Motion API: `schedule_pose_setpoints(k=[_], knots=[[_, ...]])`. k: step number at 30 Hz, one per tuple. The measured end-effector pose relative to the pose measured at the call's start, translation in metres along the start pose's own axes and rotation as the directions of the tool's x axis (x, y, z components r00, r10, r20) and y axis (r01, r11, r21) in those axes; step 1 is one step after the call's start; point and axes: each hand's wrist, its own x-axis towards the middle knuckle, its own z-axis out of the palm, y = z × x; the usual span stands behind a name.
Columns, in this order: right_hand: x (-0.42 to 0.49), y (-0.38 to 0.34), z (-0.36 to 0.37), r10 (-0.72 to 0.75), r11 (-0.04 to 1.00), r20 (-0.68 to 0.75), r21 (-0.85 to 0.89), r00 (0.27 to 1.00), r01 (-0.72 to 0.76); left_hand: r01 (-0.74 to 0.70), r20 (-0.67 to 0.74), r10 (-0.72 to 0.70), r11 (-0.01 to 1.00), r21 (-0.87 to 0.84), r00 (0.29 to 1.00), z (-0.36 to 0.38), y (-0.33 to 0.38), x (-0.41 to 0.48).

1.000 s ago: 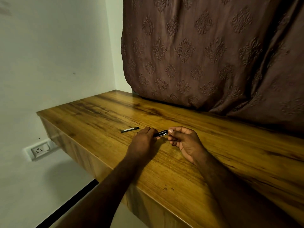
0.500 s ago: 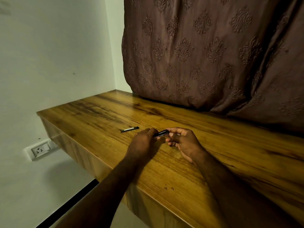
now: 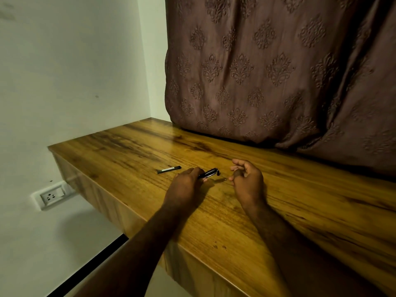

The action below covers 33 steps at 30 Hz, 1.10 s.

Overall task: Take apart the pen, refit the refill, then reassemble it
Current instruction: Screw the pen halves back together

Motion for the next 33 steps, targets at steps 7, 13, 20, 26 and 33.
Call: schedule_pose_setpoints(k=[7, 13, 20, 26, 33], knots=[[-0.006, 0.0, 0.005, -0.106, 0.986, 0.096, -0.118, 0.99, 0.117, -0.02, -0.022, 0.021, 1.0, 0.02, 1.0, 0.002, -0.002, 0.0], [-0.009, 0.0, 0.007, -0.155, 0.957, 0.223, -0.208, 0.962, 0.202, -0.009, -0.011, 0.01, 0.998, 0.061, 1.0, 0.007, -0.006, 0.001], [-0.009, 0.001, 0.005, -0.164, 0.955, 0.217, -0.21, 0.962, 0.21, -0.022, 0.001, 0.022, 0.999, 0.03, 1.0, 0.003, -0.003, 0.0], [-0.006, -0.001, 0.003, -0.14, 0.956, 0.205, -0.227, 0.969, 0.186, 0.024, 0.006, -0.024, 0.999, 0.032, 1.0, 0.003, -0.001, 0.0], [0.016, 0.008, -0.024, -0.044, 0.869, 0.041, -0.491, 0.998, 0.058, 0.072, 0.058, -0.075, 0.995, 0.062, 0.995, -0.003, 0.003, 0.001]])
